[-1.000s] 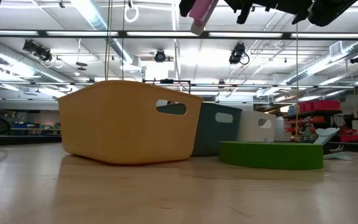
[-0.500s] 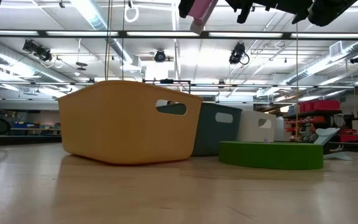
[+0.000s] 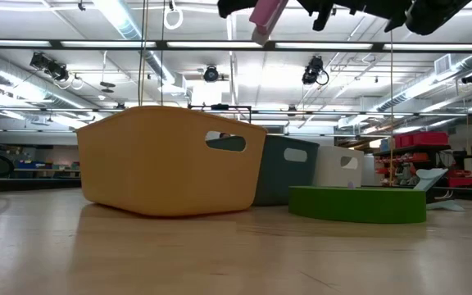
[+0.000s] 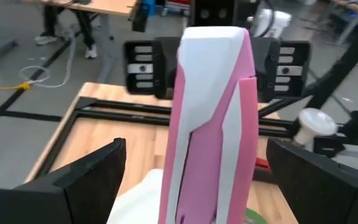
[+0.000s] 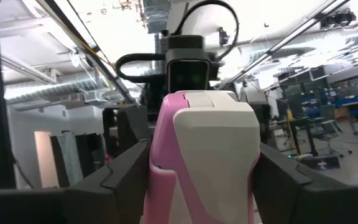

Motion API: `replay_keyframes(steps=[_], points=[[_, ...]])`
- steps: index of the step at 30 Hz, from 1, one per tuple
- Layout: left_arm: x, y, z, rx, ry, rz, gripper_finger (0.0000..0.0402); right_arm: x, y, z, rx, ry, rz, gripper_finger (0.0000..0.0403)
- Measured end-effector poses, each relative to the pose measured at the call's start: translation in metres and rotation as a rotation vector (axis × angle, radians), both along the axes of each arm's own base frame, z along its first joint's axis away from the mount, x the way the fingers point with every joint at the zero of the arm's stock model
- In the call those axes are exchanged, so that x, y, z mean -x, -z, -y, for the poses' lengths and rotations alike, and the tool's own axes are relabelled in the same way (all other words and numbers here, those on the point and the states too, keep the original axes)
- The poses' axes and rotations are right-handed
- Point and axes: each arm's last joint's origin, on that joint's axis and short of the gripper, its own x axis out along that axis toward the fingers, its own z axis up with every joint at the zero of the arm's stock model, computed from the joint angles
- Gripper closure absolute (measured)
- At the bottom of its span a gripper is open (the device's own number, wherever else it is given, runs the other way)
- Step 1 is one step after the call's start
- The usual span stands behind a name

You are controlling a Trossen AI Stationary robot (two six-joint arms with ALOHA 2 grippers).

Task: Pick and place Stapler, Stapler remover, tape
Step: Put the pink stapler into the white bin

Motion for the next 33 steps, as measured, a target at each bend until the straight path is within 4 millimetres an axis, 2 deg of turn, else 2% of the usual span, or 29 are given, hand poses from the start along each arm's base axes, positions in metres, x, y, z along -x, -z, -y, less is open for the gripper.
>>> replay_keyframes(steps=[7, 15, 29, 33], points=[[0.018, -0.012, -0.006, -0.021, -0.074, 0.015, 0.0015, -0.002, 0.010, 0.008, -0.019, 0.035, -0.107, 0.0174], [0.018, -0.011, -0.007, -0.004, -0.089, 0.008, 0.0015, -0.005, 0.037, 0.020, -0.096, 0.116, -0.385, 0.0174], [0.018, -0.011, -0.007, -0.003, -0.098, 0.005, 0.0015, 0.001, 0.064, 0.031, -0.212, 0.169, -0.648, 0.0174], [0.018, -0.011, -0.007, -0.003, -0.098, 0.006, 0.0015, 0.002, 0.067, 0.032, -0.220, 0.171, -0.680, 0.0174]])
